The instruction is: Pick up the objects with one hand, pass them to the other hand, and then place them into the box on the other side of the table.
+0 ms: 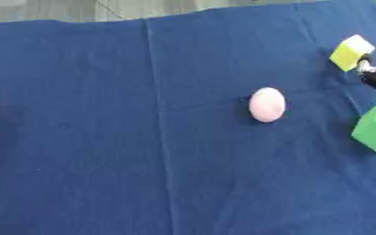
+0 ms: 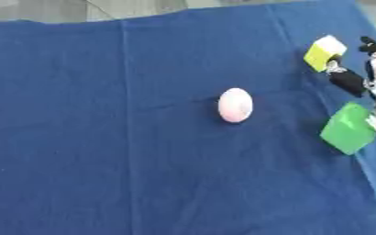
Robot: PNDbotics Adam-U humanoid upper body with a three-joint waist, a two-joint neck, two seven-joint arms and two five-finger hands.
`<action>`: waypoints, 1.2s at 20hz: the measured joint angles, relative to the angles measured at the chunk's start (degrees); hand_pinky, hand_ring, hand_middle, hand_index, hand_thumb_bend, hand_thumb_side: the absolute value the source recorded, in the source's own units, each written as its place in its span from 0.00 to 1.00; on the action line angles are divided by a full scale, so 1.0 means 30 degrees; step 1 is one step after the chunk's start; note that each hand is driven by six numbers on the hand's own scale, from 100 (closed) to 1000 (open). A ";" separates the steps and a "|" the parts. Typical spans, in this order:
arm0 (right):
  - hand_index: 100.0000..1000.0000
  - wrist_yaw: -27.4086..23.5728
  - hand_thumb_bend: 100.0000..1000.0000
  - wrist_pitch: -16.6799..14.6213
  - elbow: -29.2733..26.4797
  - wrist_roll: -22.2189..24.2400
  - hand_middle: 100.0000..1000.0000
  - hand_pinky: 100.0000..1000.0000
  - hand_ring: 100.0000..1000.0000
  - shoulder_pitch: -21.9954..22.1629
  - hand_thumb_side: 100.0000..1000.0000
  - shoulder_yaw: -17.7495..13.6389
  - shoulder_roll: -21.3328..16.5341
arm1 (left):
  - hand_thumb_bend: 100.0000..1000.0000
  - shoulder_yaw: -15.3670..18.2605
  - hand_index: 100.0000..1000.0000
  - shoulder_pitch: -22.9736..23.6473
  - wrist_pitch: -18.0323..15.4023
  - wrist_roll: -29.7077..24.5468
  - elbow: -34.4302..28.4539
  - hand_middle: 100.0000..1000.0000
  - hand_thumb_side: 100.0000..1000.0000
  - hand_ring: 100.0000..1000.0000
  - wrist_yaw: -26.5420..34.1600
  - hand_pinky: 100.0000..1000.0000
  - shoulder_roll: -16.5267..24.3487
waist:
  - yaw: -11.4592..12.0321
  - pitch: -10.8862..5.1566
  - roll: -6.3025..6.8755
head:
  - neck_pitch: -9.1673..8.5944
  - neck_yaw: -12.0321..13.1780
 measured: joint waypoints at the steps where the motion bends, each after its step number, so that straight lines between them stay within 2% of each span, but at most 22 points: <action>1: 1.00 -0.0154 0.00 -0.0109 0.0062 0.0009 0.87 0.98 0.96 -0.0025 0.51 0.0013 -0.0062 | 0.09 0.0000 0.90 0.0002 0.0002 -0.0002 0.0000 0.77 0.91 0.69 0.0000 0.76 0.0000 | 0.0007 -0.0001 0.0003 | -0.0050 -0.0044; 9: 1.00 -0.0677 0.00 -0.0581 -0.0426 0.0045 0.87 0.98 0.95 0.0125 0.45 0.0124 -0.0265 | 0.08 -0.0001 0.90 0.0148 0.0049 -0.0036 -0.0001 0.77 0.91 0.69 0.0000 0.76 0.0000 | 0.0107 -0.0065 -0.0013 | -0.0068 -0.0132; 14: 1.00 -0.0605 0.00 -0.0411 -0.0955 -0.0084 0.87 0.98 0.95 0.0169 0.42 0.0113 -0.0561 | 0.08 0.0001 0.90 0.0149 0.0052 -0.0036 -0.0001 0.77 0.91 0.69 -0.0005 0.76 0.0008 | 0.0018 -0.0128 -0.0157 | -0.0046 -0.0196; 15: 1.00 -0.0564 0.00 -0.0349 -0.1024 -0.0094 0.87 0.98 0.95 0.0157 0.44 0.0113 -0.0636 | 0.07 0.0001 0.90 0.0151 0.0054 -0.0035 -0.0001 0.77 0.92 0.69 -0.0005 0.76 0.0009 | 0.0018 -0.0132 -0.0191 | -0.0046 -0.0225; 17: 1.00 -0.0452 0.00 -0.0210 -0.1091 -0.0084 0.87 0.98 0.96 0.0055 0.39 0.0113 -0.0776 | 0.08 0.0002 0.90 0.0158 0.0057 -0.0031 -0.0001 0.77 0.91 0.69 -0.0005 0.76 0.0015 | 0.0038 -0.0163 -0.0236 | -0.0046 -0.0304; 24: 1.00 -0.0053 0.00 0.0247 -0.1140 0.0221 0.87 0.98 0.96 -0.0529 0.40 0.0302 -0.1094 | 0.08 0.0004 0.90 0.0140 0.0044 -0.0033 -0.0001 0.76 0.91 0.69 -0.0005 0.76 0.0031 | 0.0203 -0.0207 -0.0321 | -0.0046 -0.0475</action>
